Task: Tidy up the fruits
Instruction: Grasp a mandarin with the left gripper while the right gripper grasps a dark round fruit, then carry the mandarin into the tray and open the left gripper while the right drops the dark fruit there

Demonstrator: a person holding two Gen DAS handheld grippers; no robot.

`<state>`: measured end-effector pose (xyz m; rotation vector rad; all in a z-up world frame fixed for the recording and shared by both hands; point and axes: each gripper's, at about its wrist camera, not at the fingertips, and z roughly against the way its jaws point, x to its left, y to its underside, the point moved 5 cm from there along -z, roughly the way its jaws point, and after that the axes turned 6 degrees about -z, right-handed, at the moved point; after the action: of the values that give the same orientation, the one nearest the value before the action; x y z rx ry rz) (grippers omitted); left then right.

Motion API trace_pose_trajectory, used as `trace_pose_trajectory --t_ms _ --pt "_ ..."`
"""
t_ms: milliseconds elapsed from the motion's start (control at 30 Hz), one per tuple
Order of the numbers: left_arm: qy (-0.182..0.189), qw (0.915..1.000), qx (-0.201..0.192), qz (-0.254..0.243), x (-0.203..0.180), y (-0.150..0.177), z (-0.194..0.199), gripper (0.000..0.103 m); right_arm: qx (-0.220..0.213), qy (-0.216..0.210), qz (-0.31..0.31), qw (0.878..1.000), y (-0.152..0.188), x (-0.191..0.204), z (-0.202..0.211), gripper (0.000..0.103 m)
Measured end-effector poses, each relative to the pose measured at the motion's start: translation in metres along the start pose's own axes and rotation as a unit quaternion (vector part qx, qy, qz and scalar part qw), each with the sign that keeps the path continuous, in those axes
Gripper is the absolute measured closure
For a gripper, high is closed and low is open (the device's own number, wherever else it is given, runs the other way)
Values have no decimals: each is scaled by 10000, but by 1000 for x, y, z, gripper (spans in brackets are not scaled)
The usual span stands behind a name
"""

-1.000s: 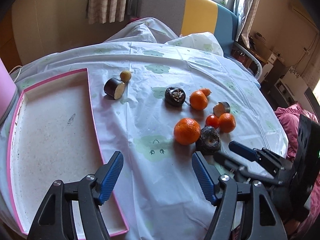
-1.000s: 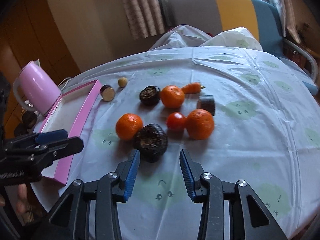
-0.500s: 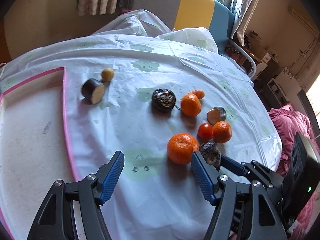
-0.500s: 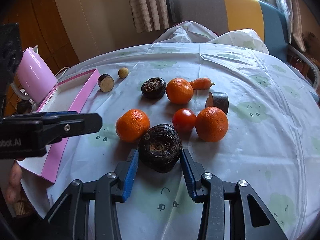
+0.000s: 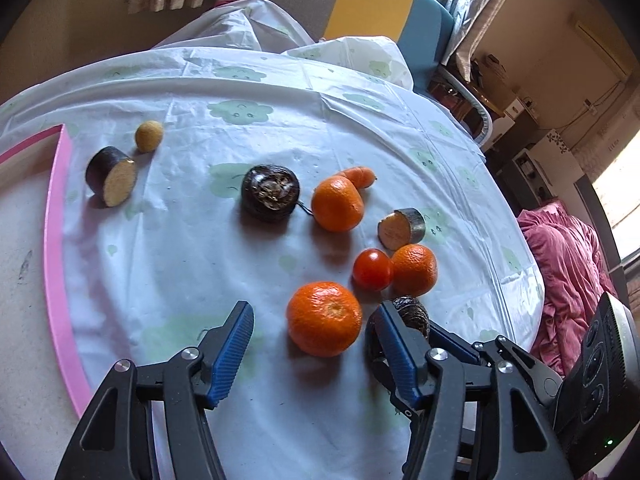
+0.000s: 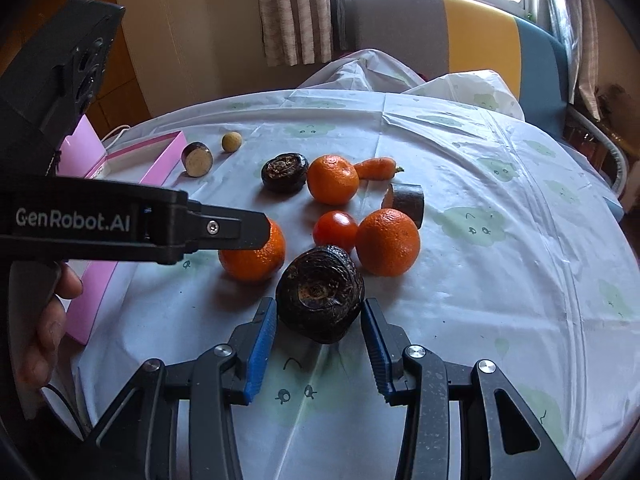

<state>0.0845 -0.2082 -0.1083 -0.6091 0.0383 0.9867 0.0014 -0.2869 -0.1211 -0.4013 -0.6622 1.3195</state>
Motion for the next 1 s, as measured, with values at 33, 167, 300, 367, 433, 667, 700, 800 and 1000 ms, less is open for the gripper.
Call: trace_pose_trajectory --t_ms 33,167,300,367,433,667,700,800,1000 --pt "16 10000 28 -46 -2 1 -3 50 8 -6 -7 10000 0 -1 0 59" --pt "195 9998 87 -16 -3 5 -10 59 9 37 58 10000 0 1 -1 59" --pt "215 9998 20 21 -1 8 -7 60 110 30 62 9999 2 1 -5 60" --pt "158 9999 -15 -15 0 10 -4 60 128 70 81 9999 1 2 -6 60" --pt "110 9999 -74 -26 1 12 2 60 129 86 69 9999 1 3 -7 60" --pt "-193 9991 -380 76 18 21 40 60 110 106 -15 9999 -3 3 -8 61" --pt "-257 9986 -434 141 24 22 47 60 109 120 -18 9999 -3 3 -8 61" --pt "-459 9964 -616 358 44 27 69 60 117 146 -4 9998 -4 5 -7 61" --pt "-1147 9850 -867 958 105 48 108 60 112 40 52 9999 -6 15 -3 63"
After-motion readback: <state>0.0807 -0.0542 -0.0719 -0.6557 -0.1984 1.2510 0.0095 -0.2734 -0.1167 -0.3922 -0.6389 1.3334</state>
